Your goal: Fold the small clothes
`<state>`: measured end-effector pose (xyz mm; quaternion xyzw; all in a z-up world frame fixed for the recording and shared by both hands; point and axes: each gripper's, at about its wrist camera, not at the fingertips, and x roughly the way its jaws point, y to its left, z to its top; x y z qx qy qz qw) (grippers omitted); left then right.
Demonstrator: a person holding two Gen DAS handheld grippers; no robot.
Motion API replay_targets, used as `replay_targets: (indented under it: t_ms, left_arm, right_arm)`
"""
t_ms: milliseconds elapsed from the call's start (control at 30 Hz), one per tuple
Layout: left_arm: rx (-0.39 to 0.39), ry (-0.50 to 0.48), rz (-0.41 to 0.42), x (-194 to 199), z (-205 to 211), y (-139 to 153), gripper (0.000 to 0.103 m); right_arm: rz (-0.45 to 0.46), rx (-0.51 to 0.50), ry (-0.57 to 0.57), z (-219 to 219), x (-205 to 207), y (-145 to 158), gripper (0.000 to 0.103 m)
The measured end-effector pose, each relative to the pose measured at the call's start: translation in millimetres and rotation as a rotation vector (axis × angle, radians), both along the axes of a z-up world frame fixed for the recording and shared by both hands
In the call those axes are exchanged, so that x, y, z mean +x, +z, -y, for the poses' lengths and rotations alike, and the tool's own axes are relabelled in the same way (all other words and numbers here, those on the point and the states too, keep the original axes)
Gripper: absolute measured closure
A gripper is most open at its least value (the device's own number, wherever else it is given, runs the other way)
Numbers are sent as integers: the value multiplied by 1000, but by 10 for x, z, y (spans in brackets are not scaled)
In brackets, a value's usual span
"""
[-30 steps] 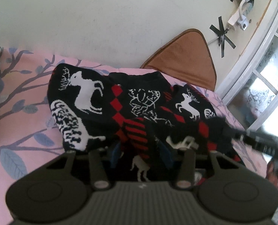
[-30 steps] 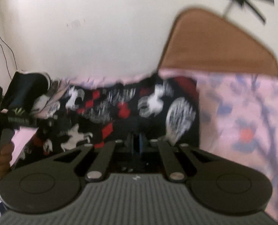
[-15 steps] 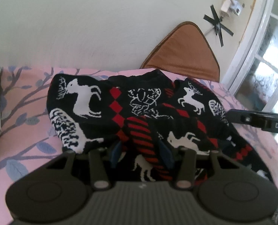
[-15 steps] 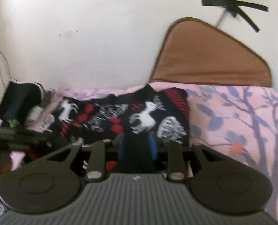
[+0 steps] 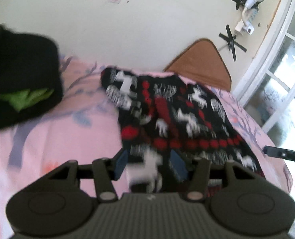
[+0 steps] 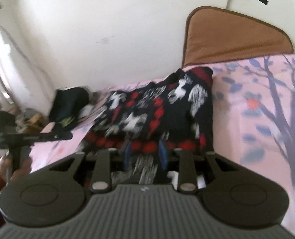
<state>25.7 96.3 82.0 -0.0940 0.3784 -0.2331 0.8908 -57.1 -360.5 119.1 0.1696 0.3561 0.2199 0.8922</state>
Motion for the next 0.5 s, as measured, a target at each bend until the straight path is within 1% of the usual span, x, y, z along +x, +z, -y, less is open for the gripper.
replay_targets:
  t_ms: [67,167,267,300,367,433,467,500]
  left_arm:
    - [4,-14,-18,-238,-59,-1,51]
    - [15,-34,-53,-520,-42,-37,48]
    - [38,-49,-98,-733,0,-111,48]
    - [54,-47,-113,-782,18,-144,48]
    - [77,-33,-142,-851,40,-205,47]
    - [59,-20,-163,-899,19,-239,42]
    - [44,-10,-167,-919,12,-254,42]
    - [40,0,-167,-932,17,-256,45]
  right_arm:
    - [-7,9,2,72,-296,-27,69]
    - [-34,13,-28,163,-695,-77,69]
    - [-32,-40,-71,305,-1068,-82,69]
    - [-26,-49,-102,401,-1167,-62,69]
    - [1,-69,-208,683,-1359,35,69]
    - [50,-103,-342,989,-1538,180,69]
    - [75,-101,-416,1144,-1625,260,69]
    - [99,-89,-460,1261,-1713,328,69]
